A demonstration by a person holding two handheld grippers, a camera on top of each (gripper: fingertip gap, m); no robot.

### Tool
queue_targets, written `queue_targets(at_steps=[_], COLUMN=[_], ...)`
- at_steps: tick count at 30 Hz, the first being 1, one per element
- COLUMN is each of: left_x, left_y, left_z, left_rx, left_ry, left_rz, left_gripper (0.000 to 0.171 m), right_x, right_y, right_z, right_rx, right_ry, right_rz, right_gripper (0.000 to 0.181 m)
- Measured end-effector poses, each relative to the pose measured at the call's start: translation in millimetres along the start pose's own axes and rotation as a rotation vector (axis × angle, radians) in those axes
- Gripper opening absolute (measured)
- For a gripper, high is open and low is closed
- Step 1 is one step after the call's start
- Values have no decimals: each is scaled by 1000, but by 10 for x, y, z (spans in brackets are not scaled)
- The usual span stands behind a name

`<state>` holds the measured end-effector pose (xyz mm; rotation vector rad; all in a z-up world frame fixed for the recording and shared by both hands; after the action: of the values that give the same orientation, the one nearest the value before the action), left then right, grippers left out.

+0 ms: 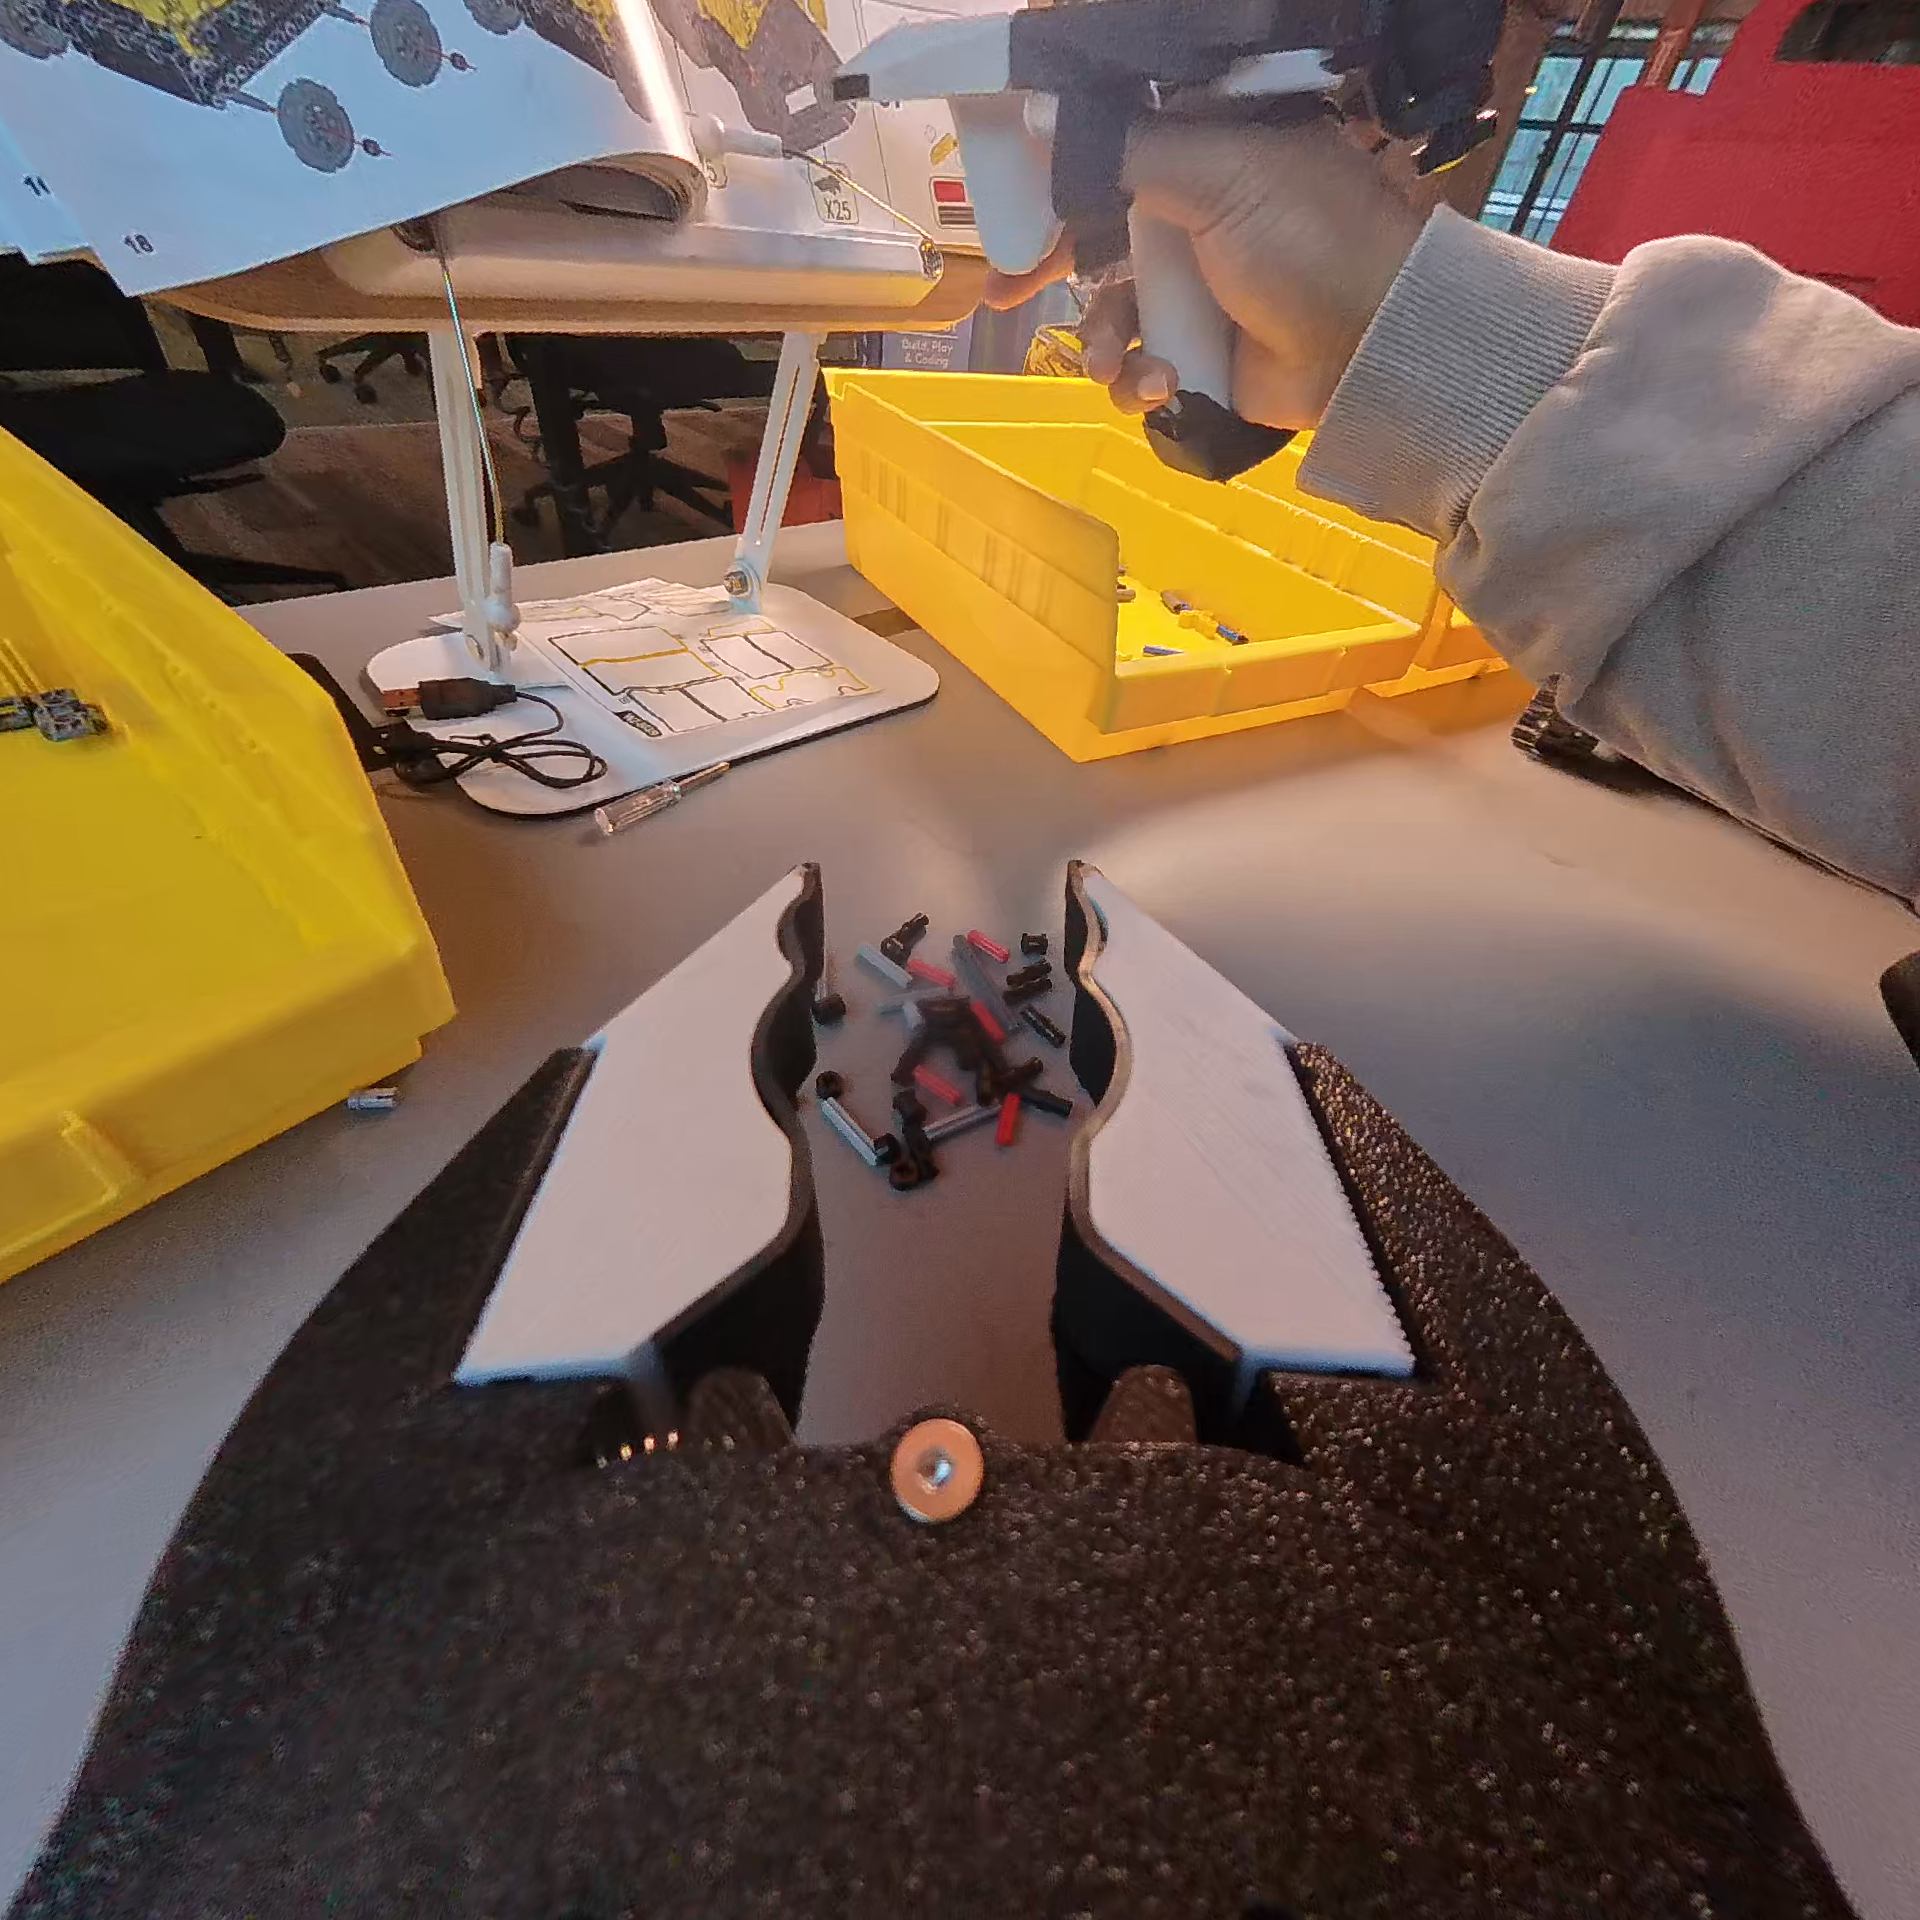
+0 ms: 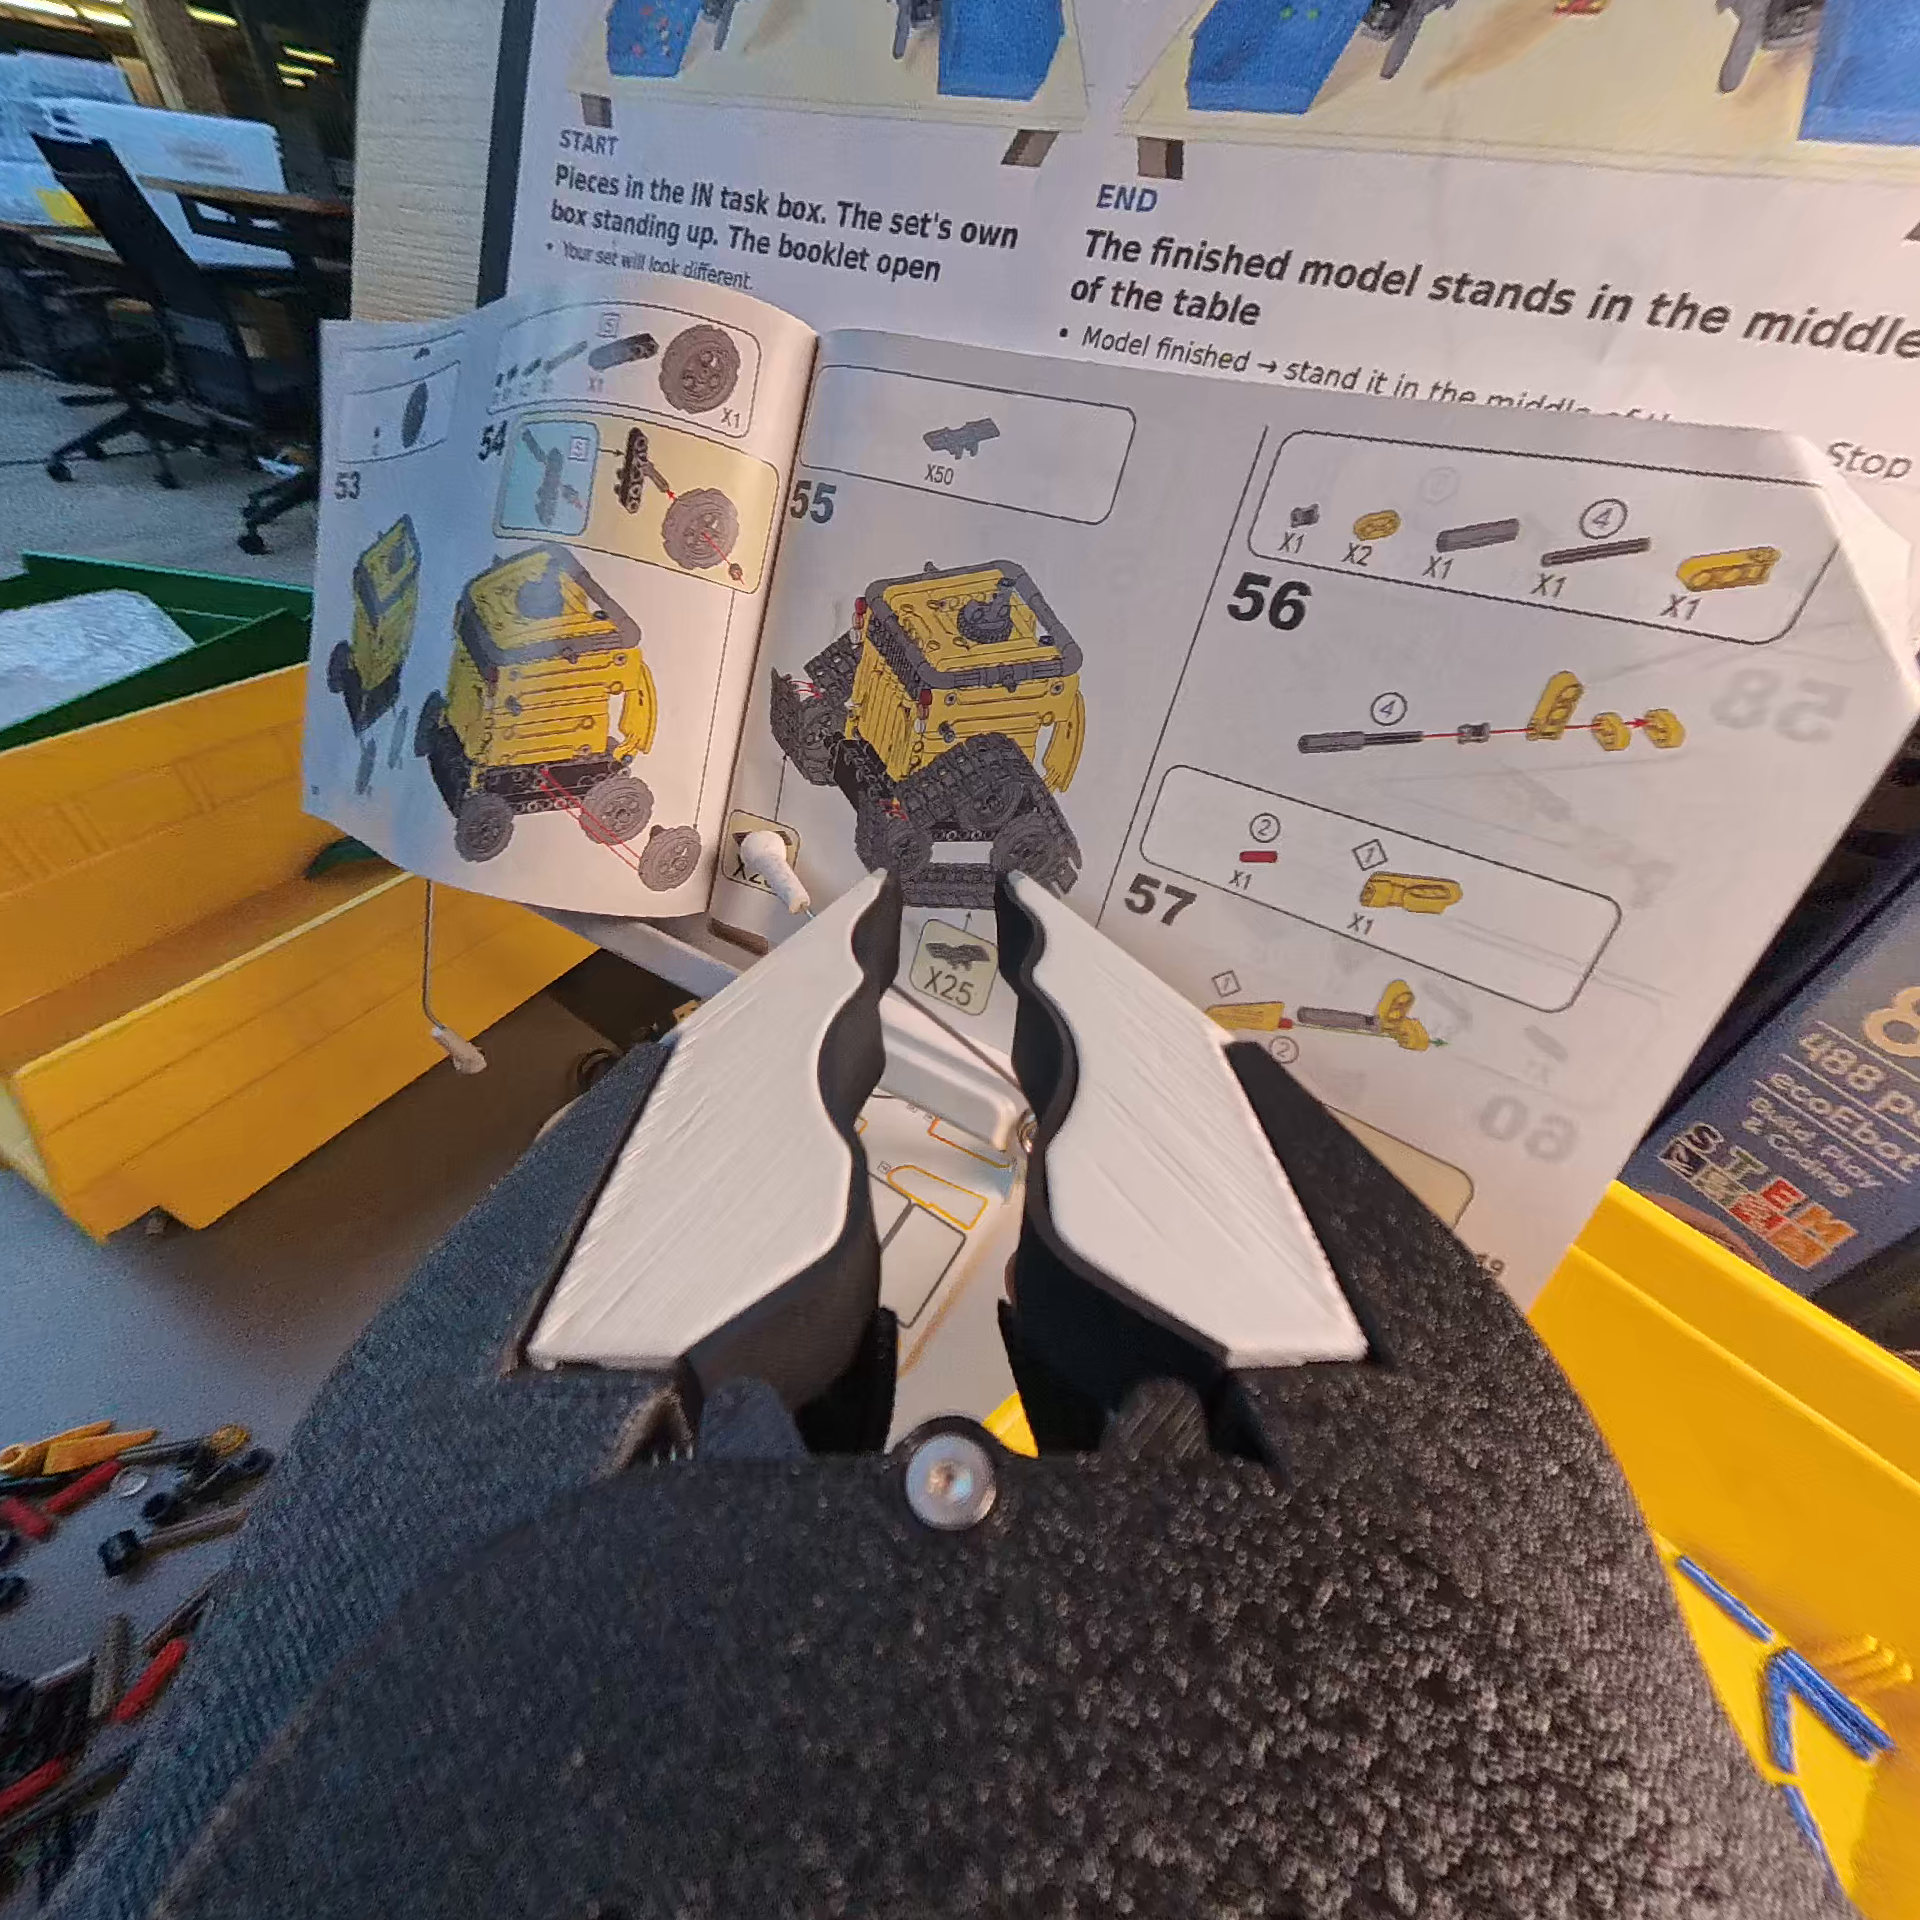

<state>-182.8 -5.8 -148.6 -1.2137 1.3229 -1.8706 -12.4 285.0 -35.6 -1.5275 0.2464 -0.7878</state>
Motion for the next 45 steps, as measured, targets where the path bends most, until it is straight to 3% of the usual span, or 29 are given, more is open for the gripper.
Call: queue_targets(at_steps=[6,12,19,25,30,32,34,36,42,45], left_x=[-16,2,-11,-36,-42,-45,-55,-66,-50,-69], left_y=[25,24,17,33,40,43,45,47,44,56], left_z=[-18,-35,32,60,69,79,89,100,152,165], left_rx=[-6,3,-47,-75,-76,-79,-87,-94,-109,-110], left_ry=[-17,-37,-59,-75,-85,-84,-84,-82,-69,-56], left_rz=[-15,-7,-8,-21,-28,-30,-38,-44,-45,-55], left_gripper=[46,46,46,46,46,46,46,46,46,46], right_x=[364,1270,2440,3354,3924,4082,4154,4165,4153,4119], right_y=[36,215,751,1265,1727,1889,2027,2125,2486,2637], right_z=[-204,-681,-712,-348,-82,-9,55,90,68,110], right_rx=[42,87,150,106,121,132,108,61,-50,-4], right_ry=[-80,-229,-58,227,509,564,553,499,458,483], right_rz=[-6,1,-34,-112,-225,-311,-409,-459,-583,-530], right_gripper=[18,25,34,34,38,52,74,83,66,67])
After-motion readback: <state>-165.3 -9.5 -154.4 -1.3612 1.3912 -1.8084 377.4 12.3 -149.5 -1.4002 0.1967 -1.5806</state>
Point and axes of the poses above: each gripper's, where its closed fingertips meet, x back along the fingers, y out of its underside, z = x × y across the jaws, the point moved 8 cm from there along x, back along the fingers, and after that the axes turned 11 degrees about -z, right-handed, at the moved point
